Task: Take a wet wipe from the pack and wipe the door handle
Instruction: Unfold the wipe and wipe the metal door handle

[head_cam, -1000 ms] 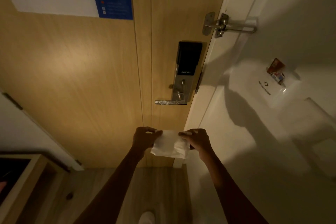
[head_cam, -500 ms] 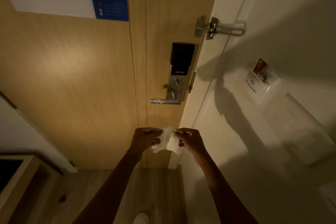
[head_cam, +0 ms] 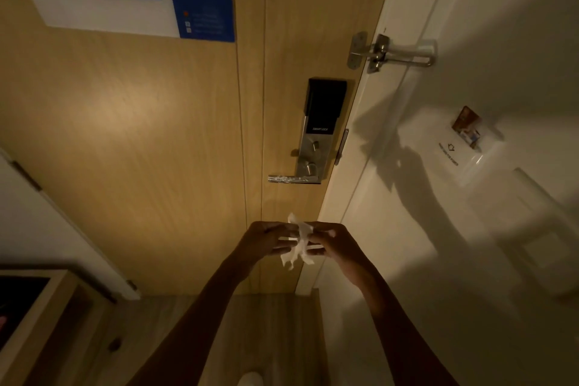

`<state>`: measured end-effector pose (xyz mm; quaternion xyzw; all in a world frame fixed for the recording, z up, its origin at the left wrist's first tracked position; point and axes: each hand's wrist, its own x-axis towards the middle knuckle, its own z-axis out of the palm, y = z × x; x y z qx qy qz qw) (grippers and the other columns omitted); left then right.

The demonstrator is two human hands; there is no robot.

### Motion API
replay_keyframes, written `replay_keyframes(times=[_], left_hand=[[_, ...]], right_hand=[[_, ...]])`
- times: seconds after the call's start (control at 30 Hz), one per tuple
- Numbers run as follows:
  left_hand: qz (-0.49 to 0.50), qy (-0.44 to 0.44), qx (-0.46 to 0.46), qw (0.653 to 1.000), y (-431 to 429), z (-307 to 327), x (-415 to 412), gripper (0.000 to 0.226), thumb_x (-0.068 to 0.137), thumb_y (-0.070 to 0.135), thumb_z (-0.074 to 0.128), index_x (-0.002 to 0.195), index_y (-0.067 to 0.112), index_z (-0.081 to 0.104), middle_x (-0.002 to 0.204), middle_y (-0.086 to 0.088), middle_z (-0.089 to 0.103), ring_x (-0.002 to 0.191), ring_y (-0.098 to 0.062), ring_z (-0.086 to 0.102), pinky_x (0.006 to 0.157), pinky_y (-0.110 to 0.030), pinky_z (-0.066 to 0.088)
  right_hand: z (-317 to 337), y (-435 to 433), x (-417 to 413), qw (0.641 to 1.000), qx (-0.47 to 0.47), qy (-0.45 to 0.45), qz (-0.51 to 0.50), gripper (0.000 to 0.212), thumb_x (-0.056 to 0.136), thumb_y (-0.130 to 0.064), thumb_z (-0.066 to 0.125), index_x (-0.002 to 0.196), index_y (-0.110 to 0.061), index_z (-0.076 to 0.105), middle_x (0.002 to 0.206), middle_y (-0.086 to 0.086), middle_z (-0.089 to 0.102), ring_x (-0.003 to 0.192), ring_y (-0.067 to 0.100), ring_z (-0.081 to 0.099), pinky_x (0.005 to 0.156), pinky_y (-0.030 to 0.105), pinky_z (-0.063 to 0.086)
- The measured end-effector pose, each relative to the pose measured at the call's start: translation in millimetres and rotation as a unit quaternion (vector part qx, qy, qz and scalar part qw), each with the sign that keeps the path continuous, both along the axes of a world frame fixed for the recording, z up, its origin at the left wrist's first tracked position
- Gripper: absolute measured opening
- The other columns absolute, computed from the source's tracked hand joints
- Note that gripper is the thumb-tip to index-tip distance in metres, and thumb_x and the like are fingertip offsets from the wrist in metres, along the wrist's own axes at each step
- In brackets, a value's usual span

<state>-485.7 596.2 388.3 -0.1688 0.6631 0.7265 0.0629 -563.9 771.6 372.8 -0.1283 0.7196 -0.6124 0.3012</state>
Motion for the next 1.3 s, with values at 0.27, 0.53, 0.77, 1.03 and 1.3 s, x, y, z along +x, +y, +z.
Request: replay_keyframes(times=[0.27,0.53,0.77,1.03,1.3], left_hand=[[-0.093,0.012,-0.009,0.996,-23.9,18.8,1.8,0.030,0.096,0.014,0.049,0.123,0.008,0.061,0.123,-0.009,0.066,0.109,-0.026,0.066,0.099,-0.045,0.050],[-0.049,0.002,-0.155,0.987,-52.8,-5.7,-17.4,0.038,0.088,0.021,0.065,0.125,0.016,0.057,0.109,0.001,0.070,0.089,-0.014,0.069,0.067,-0.021,0.057],[-0.068,0.097,-0.222,0.968,-49.9,-13.7,-39.8,0.023,0.085,0.026,0.068,0.106,0.017,0.070,0.099,0.008,0.071,0.087,0.004,0.067,0.070,-0.010,0.051],[-0.053,0.126,-0.202,0.970,-56.1,-16.2,-61.6,0.019,0.086,0.020,0.067,0.099,0.007,0.071,0.089,-0.005,0.073,0.075,-0.013,0.072,0.065,-0.023,0.059],[0.061,0.102,-0.179,0.977,-88.6,-20.9,-69.2,0.019,0.090,0.018,0.062,0.105,0.008,0.067,0.089,-0.009,0.074,0.073,-0.022,0.074,0.066,-0.033,0.061]], right_hand=[[-0.1,-5.1,-12.4,0.998,0.011,0.031,0.050,0.043,0.078,-0.039,0.078,0.117,-0.022,0.068,0.108,0.001,0.073,0.098,0.020,0.071,0.085,0.033,0.058],[0.1,-15.2,-26.0,0.999,0.024,0.027,0.017,0.028,0.090,-0.018,0.064,0.118,-0.015,0.067,0.111,0.004,0.071,0.098,0.019,0.070,0.082,0.035,0.060],[6.3,-26.2,-35.9,0.997,0.046,0.060,0.032,0.019,0.092,-0.033,0.061,0.109,-0.029,0.069,0.105,-0.011,0.072,0.100,0.008,0.067,0.085,0.025,0.056],[-5.4,-34.1,-40.4,0.991,0.083,0.096,-0.034,0.028,0.086,-0.033,0.070,0.105,-0.013,0.068,0.097,-0.001,0.071,0.088,0.010,0.066,0.070,0.013,0.049],[-11.0,-29.2,-55.9,0.917,0.103,0.228,-0.311,0.023,0.089,-0.028,0.067,0.102,-0.008,0.067,0.094,0.003,0.070,0.084,0.017,0.068,0.074,0.029,0.056]])
